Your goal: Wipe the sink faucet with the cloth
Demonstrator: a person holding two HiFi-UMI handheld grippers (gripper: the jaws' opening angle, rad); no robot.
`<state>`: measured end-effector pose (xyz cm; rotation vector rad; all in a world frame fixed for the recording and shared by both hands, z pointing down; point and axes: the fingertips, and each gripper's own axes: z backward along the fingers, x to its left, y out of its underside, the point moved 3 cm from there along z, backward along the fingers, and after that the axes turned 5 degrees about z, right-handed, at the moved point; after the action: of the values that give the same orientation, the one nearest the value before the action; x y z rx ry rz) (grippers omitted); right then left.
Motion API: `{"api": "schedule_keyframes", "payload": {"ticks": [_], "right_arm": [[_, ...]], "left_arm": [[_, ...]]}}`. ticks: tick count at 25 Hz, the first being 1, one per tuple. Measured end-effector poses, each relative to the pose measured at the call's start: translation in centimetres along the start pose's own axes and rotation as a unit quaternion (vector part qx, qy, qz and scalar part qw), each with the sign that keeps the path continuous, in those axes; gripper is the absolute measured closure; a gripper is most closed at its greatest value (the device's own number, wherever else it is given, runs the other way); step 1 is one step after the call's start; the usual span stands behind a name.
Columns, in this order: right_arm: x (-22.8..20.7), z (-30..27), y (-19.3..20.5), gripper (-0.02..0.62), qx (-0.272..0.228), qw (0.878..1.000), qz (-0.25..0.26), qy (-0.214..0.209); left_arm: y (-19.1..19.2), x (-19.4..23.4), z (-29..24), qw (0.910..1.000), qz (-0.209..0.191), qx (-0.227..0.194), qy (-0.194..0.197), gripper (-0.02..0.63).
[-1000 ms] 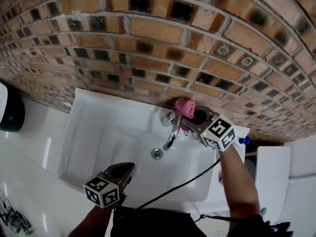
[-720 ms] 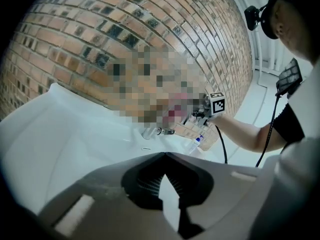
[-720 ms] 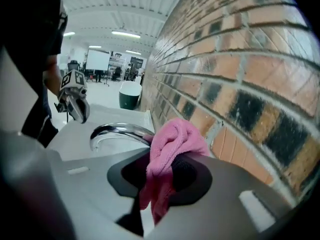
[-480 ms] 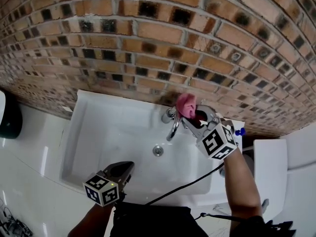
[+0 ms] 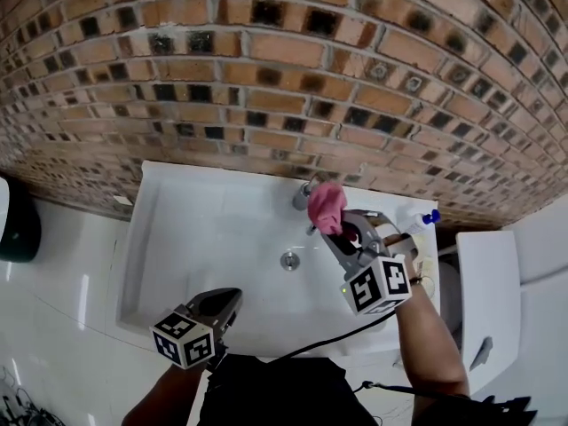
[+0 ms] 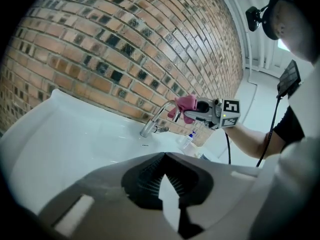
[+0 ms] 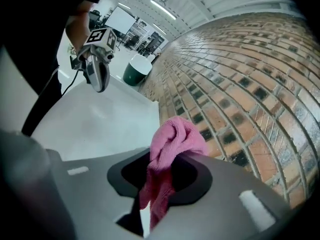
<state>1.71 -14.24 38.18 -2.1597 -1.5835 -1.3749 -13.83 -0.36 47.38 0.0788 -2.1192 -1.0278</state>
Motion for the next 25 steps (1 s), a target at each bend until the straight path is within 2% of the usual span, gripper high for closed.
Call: {"api": "schedule_keyframes", "payload": {"ticks": [9, 12, 15, 17, 21, 23, 25], "right_arm": [[8.9, -2.0, -0.3, 0.5, 0.022, 0.997, -0.034, -0.06], [10.6, -3.0, -0.2, 0.5, 0.016, 0.995, -0.08, -0.065], [11.9, -4.2, -0.4, 0.5, 0.0, 0.986, -0.153, -0.067], [12.7, -5.1, -0.5, 0.5, -0.013, 0.974, -0.215, -0.066], [14.3, -7.2, -0.6, 0.5, -0.038, 0.943, -0.325, -0.064], [14.6, -8.0, -0.6, 0.5, -0.047, 0.924, -0.374, -0.058], [14.8, -8.5, -0.3, 0.5, -0.057, 0.9, -0.429, -0.052]], "left_arm": [[1.5, 0.4, 1.6, 0.9997, -0.007, 0.023, 0.008, 0.6], [1.8, 0.7, 2.1, 0.9996, -0.008, 0.026, 0.007, 0.6], [2.0, 1.1, 2.8, 0.9995, -0.007, 0.029, 0.003, 0.6], [2.2, 1.4, 3.3, 0.9995, -0.005, 0.032, 0.0, 0.6], [2.4, 2.1, 4.2, 0.9993, -0.002, 0.036, -0.008, 0.6], [2.4, 2.5, 4.6, 0.9992, -0.002, 0.038, -0.011, 0.6], [2.5, 3.0, 5.0, 0.9991, -0.001, 0.04, -0.015, 0.6]]}}
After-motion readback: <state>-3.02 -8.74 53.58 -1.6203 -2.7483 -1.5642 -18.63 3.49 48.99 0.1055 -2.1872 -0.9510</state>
